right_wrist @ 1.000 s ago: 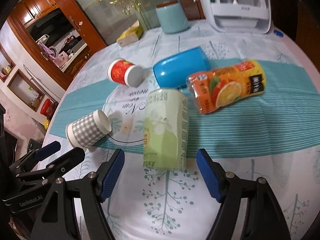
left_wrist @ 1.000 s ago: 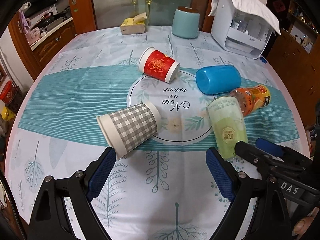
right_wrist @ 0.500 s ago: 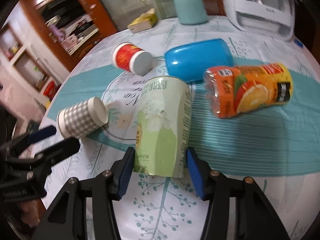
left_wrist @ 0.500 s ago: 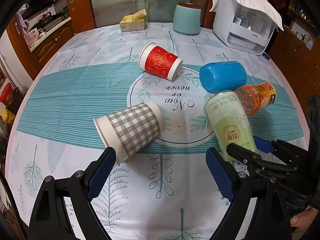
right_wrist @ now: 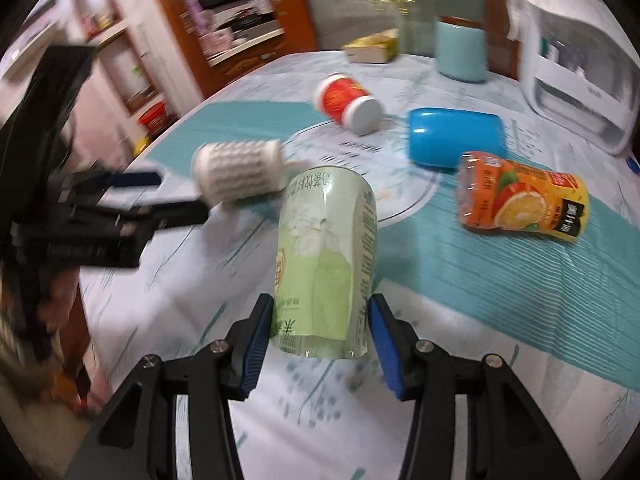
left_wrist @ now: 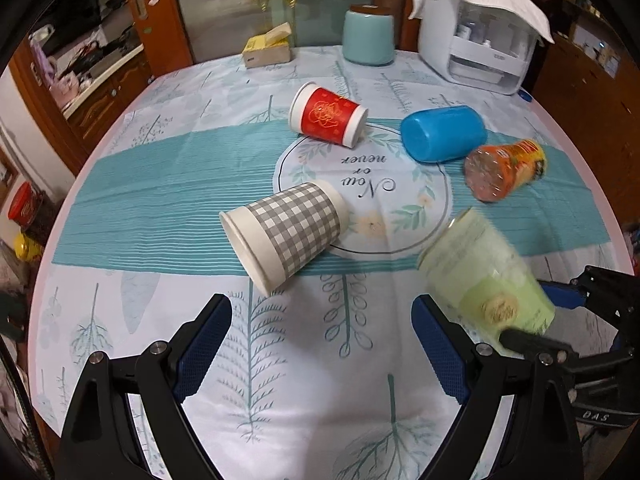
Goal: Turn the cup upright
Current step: 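Lift the green cup with the right gripper and rotate it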
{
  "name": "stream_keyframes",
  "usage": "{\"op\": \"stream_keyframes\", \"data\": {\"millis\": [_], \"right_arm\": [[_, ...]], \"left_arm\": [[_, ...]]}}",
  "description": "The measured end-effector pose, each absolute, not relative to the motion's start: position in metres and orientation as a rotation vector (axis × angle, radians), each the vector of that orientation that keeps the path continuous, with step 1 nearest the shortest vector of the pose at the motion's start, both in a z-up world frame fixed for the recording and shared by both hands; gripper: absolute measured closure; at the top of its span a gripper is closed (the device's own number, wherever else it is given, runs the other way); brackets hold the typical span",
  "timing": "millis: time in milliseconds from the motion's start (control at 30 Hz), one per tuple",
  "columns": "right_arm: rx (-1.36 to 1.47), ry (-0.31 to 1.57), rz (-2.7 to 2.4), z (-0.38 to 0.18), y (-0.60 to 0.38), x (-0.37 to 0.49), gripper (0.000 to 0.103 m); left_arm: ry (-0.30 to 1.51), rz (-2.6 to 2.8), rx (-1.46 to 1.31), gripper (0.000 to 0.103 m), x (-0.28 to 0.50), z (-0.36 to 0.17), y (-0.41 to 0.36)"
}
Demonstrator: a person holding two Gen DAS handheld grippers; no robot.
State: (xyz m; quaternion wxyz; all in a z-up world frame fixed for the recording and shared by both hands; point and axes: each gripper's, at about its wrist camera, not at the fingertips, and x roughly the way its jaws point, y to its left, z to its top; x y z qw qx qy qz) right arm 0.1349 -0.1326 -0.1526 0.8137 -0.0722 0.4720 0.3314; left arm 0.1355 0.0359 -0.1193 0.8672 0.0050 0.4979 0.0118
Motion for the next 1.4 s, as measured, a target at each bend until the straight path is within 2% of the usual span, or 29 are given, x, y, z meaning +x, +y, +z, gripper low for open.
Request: {"op": "stream_keyframes", "data": {"millis": [467,633,1067,1233,1400], "right_arm": [[-0.388,0.981,0.857,-0.163,-0.126,0.074,0.054],[-0.376,0.988,0.831,-0.164,-0.136,0.078,0.049],[-0.495,0.950,0.701,-0.163,-0.141,0.075,0.047],[-0.497,0.914,0.669,-0.156,-0.149,0.076,0.035],[-0.491,0.896,0.654,-0.152,-0.152,0.076,0.034]], "left_arm": [[1.065,-0.140,0.085,0.013,0.098,-0.114,0.017],[1.064,-0.220,0.142,0.013,0.094,-0.115,0.000],[1.032,-0.319,0.299,0.013,0.091,-0.114,-0.022],[1.024,-0.354,0.310,0.013,0.093,-0.113,-0.027],[1.004,-0.401,0.354,0.013,0.096,-0.112,-0.036]]}}
